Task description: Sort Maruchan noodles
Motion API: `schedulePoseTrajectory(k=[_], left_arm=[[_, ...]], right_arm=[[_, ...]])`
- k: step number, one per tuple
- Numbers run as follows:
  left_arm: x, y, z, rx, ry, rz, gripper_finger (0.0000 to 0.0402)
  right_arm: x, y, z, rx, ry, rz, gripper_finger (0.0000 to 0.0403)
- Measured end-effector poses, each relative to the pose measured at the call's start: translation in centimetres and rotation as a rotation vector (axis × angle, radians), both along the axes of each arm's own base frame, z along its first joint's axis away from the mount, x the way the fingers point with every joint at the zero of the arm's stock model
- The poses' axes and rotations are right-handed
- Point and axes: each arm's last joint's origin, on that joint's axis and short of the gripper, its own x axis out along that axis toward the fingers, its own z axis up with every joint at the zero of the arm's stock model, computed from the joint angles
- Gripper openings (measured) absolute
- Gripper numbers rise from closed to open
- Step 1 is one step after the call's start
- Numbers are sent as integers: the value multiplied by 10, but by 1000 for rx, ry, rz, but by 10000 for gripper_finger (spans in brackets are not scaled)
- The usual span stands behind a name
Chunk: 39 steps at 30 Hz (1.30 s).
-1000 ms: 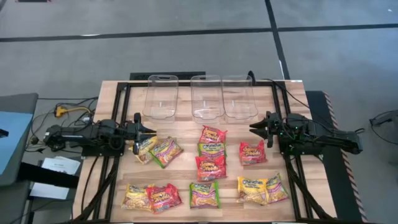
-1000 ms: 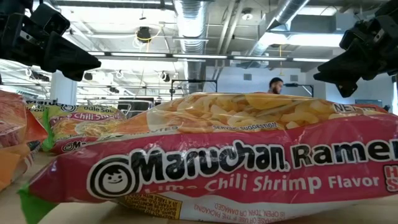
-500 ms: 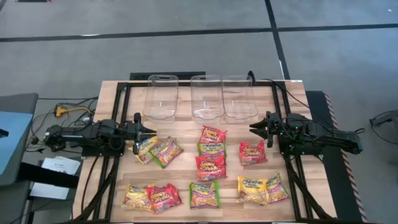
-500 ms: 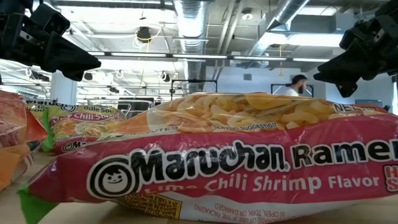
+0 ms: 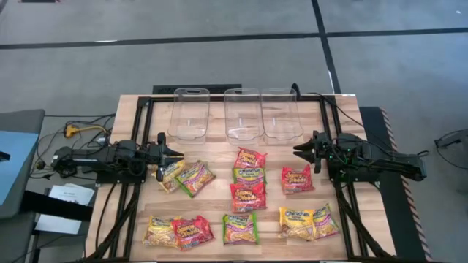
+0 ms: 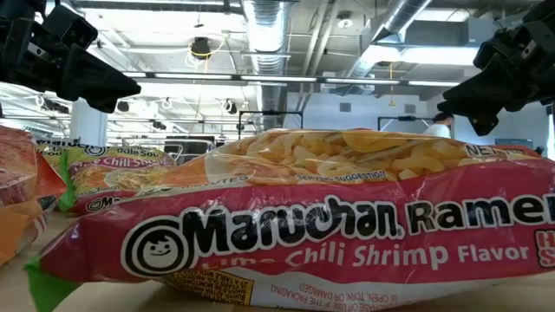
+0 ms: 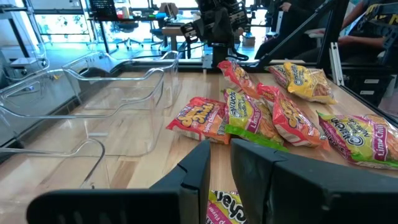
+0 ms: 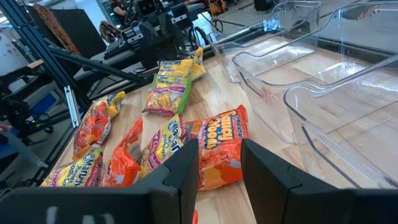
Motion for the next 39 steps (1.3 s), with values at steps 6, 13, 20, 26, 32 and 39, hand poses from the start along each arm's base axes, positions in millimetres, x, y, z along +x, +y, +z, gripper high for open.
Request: schedulePoseTrajectory(k=[6,13,20,26,32,39], left_arm=[[0,0,0,0,-1,4,51],[0,0,0,1,0,1,51],[0,0,0,-30,-3,2,51],[0,0,0,-104,-11,5,51],[0,0,0,-145,-16,6,51],[0,0,0,-138,-16,6,51]], right_arm=[[0,0,0,0,0,0,143],[0,0,0,-45,6,4,143],[0,-1,0,-171,25,7,143],[0,-1,0,-173,23,7,143],[0,-1,1,-112,5,-4,143],[1,-1,7,-95,-67,-12,143]])
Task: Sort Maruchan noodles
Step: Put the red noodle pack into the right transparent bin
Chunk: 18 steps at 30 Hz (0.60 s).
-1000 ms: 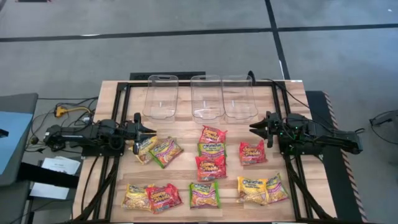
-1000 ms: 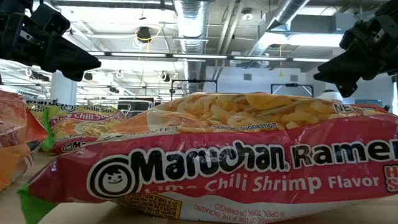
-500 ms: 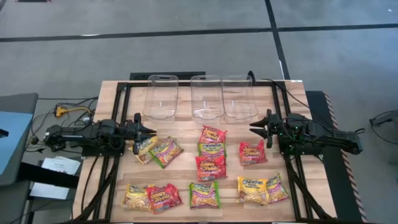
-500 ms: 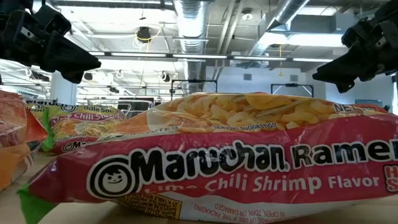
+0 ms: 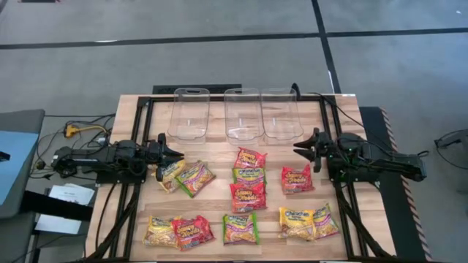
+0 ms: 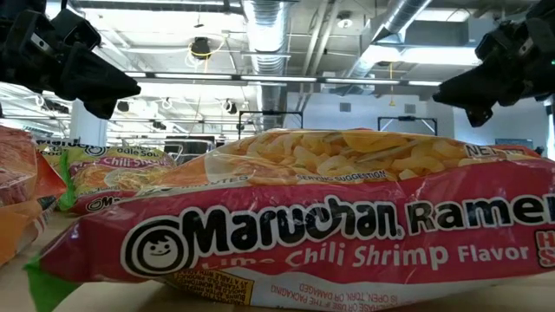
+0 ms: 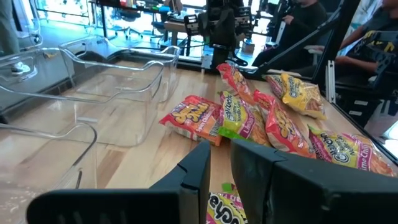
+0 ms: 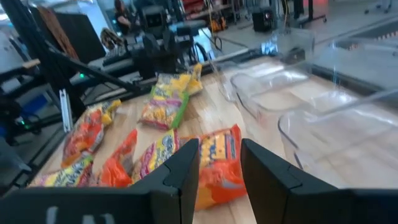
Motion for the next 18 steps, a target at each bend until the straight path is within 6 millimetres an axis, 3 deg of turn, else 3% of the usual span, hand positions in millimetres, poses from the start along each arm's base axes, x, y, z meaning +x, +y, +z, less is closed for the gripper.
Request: schedulePoseTrajectory(k=[18], left_arm=[[0,0,0,3,0,0,51]], right_arm=[[-15,3,61,-167,-639,-15,143]])
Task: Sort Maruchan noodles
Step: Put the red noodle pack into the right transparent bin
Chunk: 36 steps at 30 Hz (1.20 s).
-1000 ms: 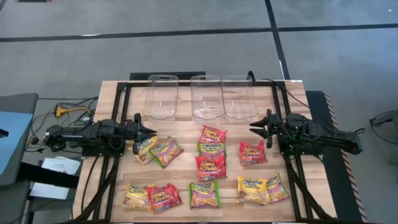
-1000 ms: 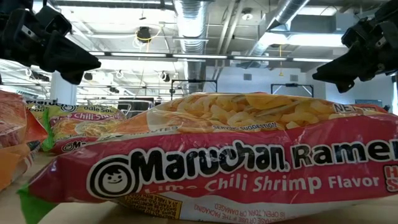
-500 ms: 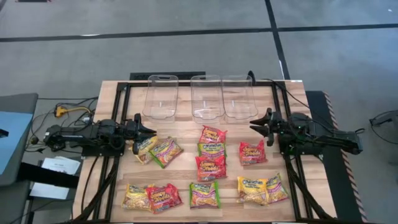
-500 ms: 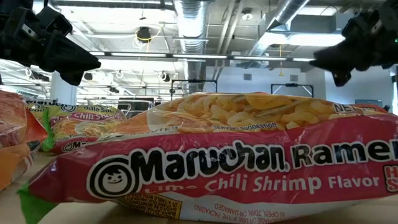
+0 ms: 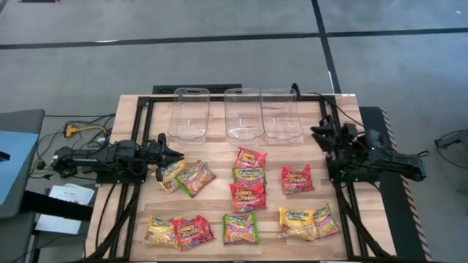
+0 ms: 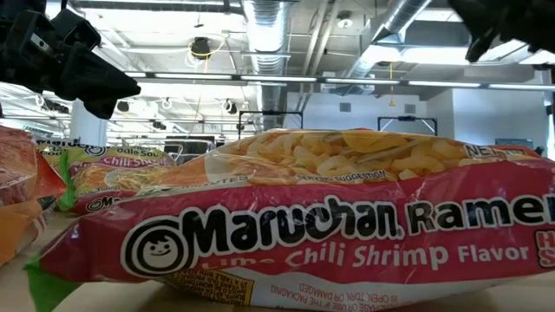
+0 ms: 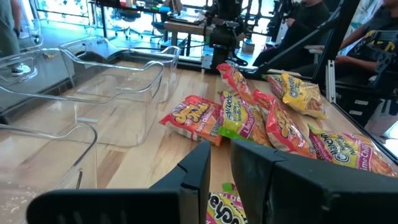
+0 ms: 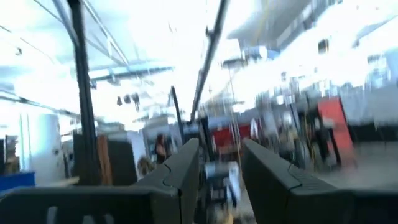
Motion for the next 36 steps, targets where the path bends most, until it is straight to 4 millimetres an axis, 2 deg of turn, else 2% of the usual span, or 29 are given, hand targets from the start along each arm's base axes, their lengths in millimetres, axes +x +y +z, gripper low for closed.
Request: schedulePoseTrajectory(k=[7,18,22,27,33,36], left_arm=[[0,0,0,-12,-1,0,51],[0,0,0,-13,-1,1,51],[0,0,0,-14,-1,1,51],[0,0,0,-14,-1,1,51],[0,0,0,5,1,1,51],[0,0,0,4,0,1,51]], right_arm=[[-13,2,17,-108,-209,-64,158],[-30,4,49,-207,-276,-204,246],[-35,5,64,-238,-206,-236,263],[-41,4,83,-189,-39,-270,266],[-36,3,105,-145,130,-244,266],[-31,2,110,-67,242,-198,266]])
